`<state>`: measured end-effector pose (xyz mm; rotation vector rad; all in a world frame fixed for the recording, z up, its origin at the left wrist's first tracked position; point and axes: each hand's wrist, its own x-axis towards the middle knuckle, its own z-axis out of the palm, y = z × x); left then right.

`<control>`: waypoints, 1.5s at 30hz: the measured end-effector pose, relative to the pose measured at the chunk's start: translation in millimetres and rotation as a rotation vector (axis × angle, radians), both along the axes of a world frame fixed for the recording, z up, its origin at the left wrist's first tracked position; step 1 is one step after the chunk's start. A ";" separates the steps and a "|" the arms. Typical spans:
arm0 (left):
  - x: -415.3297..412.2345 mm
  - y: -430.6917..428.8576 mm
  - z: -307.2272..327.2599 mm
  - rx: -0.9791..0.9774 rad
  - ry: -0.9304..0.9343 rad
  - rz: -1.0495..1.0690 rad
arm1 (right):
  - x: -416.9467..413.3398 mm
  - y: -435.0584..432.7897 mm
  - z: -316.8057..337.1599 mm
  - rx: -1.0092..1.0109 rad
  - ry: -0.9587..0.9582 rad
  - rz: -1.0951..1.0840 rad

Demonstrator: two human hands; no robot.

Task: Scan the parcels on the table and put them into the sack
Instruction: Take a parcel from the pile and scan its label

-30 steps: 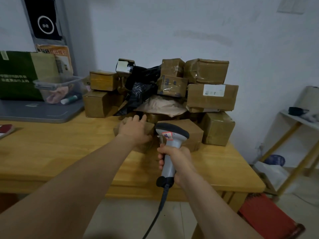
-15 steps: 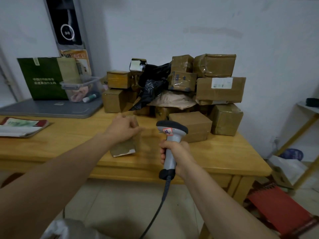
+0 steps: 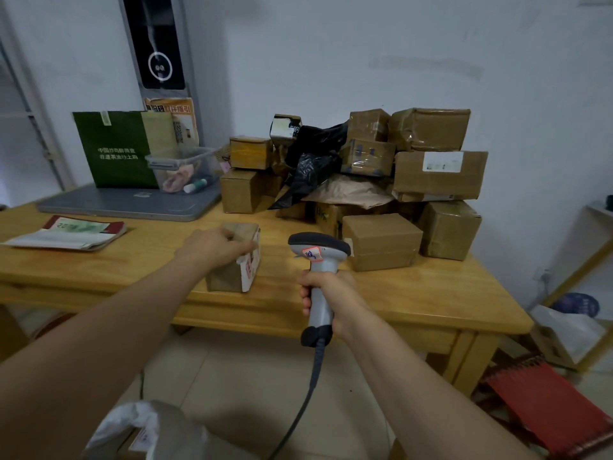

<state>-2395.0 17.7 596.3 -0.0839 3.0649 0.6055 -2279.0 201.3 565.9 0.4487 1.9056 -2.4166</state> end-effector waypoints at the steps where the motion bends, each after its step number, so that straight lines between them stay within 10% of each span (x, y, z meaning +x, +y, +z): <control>1: 0.1 0.7 -0.3 -0.049 -0.012 0.007 | 1.5 -1.3 0.9 0.000 0.002 0.002; 5: 1.5 -1.8 2.5 0.065 -0.015 0.049 | 7.5 -3.4 3.7 -0.003 0.007 0.015; 13: 23.8 -38.7 -3.3 0.927 -0.027 0.132 | 21.2 -25.1 14.9 -0.112 0.037 0.087; 45: 77.5 -85.5 -15.4 0.951 0.178 0.168 | 43.0 -85.5 34.9 -0.055 0.094 0.143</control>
